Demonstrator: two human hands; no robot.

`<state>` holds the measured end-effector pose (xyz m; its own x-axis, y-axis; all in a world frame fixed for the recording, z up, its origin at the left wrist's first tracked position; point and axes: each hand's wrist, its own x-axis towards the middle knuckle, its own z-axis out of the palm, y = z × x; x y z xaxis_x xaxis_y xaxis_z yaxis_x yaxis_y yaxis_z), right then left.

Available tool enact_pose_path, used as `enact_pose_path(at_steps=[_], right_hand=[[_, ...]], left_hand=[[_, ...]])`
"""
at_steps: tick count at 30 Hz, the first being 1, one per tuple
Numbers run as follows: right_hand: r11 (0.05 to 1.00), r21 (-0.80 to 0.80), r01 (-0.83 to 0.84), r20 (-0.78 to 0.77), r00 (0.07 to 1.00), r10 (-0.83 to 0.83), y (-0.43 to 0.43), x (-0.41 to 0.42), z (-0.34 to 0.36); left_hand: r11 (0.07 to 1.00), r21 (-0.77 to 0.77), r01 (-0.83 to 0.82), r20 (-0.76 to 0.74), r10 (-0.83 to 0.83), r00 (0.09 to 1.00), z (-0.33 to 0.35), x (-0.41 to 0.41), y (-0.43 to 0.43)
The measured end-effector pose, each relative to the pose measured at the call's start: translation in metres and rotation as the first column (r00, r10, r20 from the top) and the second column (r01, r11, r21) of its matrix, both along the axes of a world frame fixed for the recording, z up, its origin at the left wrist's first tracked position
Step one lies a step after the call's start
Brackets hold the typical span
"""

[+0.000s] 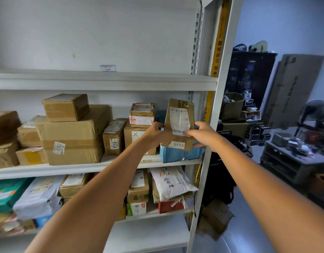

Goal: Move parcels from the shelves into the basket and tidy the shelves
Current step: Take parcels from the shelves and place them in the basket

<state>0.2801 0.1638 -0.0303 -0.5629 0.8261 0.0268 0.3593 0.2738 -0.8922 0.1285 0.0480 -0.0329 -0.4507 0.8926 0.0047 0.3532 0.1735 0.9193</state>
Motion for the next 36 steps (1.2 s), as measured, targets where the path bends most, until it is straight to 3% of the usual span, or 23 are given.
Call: enact_pose_path(at_steps=[7,13,18,27,36], right_hand=[[0.997,-0.05,0.067,0.018,0.998,-0.066,-0.052,0.005,-0.009],[0.994,-0.098,0.037,-0.014,0.999,-0.039,-0.101,-0.015,-0.013],[0.998,-0.059,-0.015,-0.069,0.998,0.011,-0.145,-0.05,-0.018],[0.969,0.135,-0.209,-0.02,0.977,0.213,-0.228,-0.142,-0.024],[0.844,0.117,-0.523,-0.035,0.848,0.53,-0.318,-0.27,-0.025]], left_hand=[[0.991,-0.077,0.105,0.072,-0.1,0.992,-0.019,-0.01,-0.053],[0.993,-0.045,0.108,0.072,-0.104,0.992,-0.025,-0.03,-0.103],[0.998,0.039,-0.043,0.102,0.039,0.994,-0.029,-0.057,-0.145],[0.938,0.135,-0.32,0.151,0.299,0.942,-0.036,-0.129,-0.249],[0.803,0.114,-0.585,0.081,0.579,0.811,-0.032,-0.202,-0.374]])
